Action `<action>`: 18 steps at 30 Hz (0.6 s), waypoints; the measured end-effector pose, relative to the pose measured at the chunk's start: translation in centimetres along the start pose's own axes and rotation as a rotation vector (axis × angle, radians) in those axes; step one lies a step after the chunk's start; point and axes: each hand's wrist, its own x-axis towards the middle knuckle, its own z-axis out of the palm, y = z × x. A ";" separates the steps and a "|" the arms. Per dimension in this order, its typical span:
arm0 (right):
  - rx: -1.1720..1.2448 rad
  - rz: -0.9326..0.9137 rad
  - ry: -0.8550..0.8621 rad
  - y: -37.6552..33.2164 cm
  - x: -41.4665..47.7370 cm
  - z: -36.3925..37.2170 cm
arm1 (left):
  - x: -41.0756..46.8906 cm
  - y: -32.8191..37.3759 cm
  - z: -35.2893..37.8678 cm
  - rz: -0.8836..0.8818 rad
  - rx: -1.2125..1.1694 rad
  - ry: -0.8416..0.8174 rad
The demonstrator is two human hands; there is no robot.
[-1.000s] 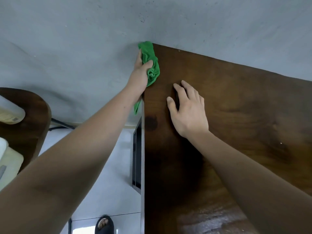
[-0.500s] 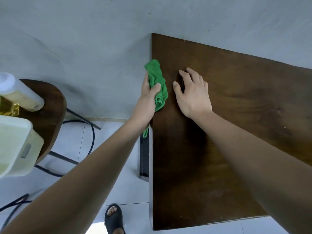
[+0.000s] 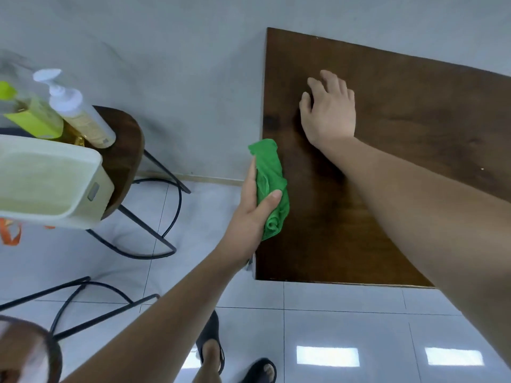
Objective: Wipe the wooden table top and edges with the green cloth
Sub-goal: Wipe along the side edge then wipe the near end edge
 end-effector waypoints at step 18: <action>0.019 0.088 -0.162 6.9 -7.9 -4.9 | -2.3 1.6 2.7 0.219 1.257 0.056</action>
